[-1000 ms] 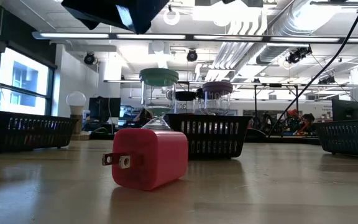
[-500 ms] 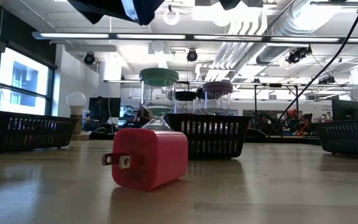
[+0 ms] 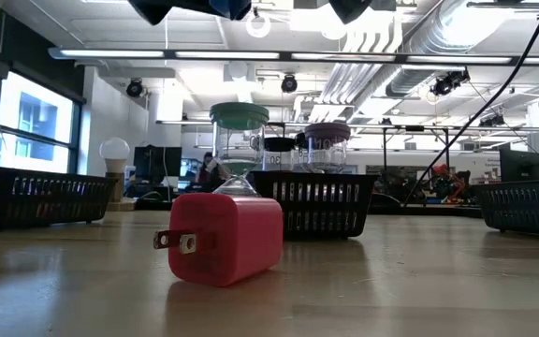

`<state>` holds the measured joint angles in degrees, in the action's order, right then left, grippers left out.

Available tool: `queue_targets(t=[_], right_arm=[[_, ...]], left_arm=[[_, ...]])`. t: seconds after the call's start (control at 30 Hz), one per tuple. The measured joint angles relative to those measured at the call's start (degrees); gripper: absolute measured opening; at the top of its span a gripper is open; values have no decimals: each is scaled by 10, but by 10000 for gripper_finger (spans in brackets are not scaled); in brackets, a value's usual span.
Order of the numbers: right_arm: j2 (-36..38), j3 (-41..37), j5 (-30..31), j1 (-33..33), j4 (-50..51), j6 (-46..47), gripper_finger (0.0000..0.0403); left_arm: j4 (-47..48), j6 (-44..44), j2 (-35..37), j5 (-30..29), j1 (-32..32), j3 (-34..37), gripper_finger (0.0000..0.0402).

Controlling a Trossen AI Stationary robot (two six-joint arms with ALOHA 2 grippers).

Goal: Pick & Place Office items
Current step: Put the blue digital clock into the right black bin

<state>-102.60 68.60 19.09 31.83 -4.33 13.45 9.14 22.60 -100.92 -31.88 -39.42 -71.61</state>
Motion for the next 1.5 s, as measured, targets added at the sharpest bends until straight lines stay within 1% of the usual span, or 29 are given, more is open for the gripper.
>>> queue_targets(t=[0.4, 0.5, 0.63, 0.87, 1.07, 1.13, 1.27, 1.4, 1.5], right_arm=[[0, 0, 1, 0, 2, -2, 208], [0, 0, 1, 0, 2, -13, 189], [0, 0, -4, 0, -2, -30, 143], [0, 0, -9, 0, -3, -40, 140], [0, 0, -10, 2, -4, -42, 140], [2, 0, -4, 6, 4, -30, 140], [22, 0, 27, 26, 54, 9, 140], [51, 0, 100, 58, 130, 78, 140], [76, -1, 166, 93, 202, 155, 140]], left_arm=[[-1, 0, 0, 0, 1, -1, 145], [0, 1, 0, 1, 4, -1, 145], [-1, 1, 0, 0, 4, -1, 145], [-1, 2, 0, 0, 4, -1, 147], [-6, -4, 0, 3, 4, -2, 212], [-5, -4, 0, 3, 4, -2, 225], [-4, -4, 0, 3, 4, -2, 233], [-3, -4, 0, 3, 4, -2, 235], [-3, -4, 0, 3, 4, -2, 236]])
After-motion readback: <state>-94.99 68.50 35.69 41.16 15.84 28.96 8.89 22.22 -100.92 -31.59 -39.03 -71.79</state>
